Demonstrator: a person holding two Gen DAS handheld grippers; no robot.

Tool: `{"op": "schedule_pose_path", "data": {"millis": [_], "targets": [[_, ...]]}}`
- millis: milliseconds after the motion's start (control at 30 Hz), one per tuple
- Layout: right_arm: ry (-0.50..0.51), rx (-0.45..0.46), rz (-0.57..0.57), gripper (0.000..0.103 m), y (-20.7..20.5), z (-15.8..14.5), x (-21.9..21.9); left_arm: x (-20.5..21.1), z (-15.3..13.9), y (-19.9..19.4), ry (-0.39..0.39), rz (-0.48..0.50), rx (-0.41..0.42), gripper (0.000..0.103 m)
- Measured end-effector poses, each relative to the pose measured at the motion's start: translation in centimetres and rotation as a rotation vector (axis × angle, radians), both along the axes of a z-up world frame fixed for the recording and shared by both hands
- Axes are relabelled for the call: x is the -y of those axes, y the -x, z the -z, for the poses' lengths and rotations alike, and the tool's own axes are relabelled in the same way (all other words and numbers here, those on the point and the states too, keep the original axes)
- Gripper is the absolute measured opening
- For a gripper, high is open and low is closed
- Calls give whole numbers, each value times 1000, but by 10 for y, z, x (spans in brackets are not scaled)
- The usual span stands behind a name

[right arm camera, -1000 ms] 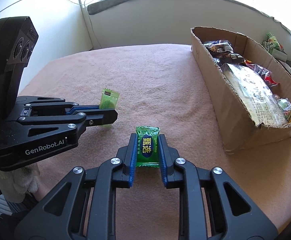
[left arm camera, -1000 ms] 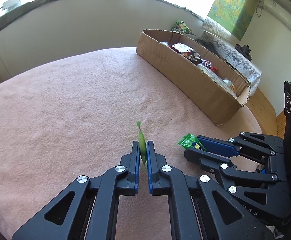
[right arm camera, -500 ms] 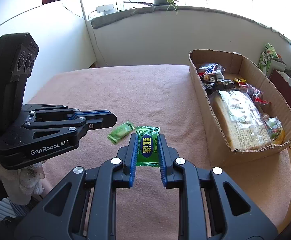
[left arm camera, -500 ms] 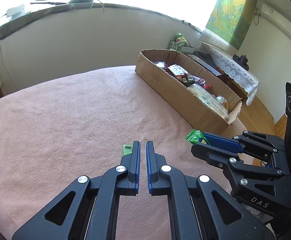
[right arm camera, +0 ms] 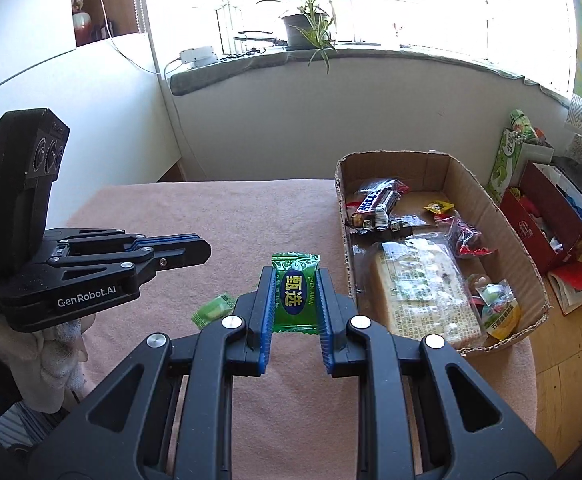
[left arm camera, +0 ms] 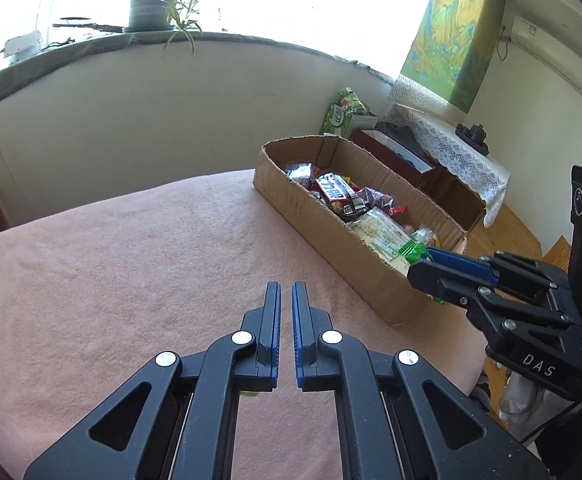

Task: Organize snacks
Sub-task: 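Carry the light-green candy and dark-green packet with both grippers over the box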

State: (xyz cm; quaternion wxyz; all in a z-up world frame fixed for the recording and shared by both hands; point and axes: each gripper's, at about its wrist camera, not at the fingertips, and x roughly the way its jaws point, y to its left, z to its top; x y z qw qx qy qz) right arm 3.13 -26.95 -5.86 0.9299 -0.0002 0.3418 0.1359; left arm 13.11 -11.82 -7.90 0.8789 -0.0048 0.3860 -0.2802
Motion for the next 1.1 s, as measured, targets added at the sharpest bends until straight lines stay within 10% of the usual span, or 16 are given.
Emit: {"op": "schedule_pose_path", "data": {"millis": [367, 1100], "targets": [[-17, -22, 2, 20, 2, 13, 14, 10, 53, 0, -204, -8, -106, 38], [-42, -10, 9, 20, 5, 8, 26, 12, 45, 0, -193, -2, -82, 20]]}}
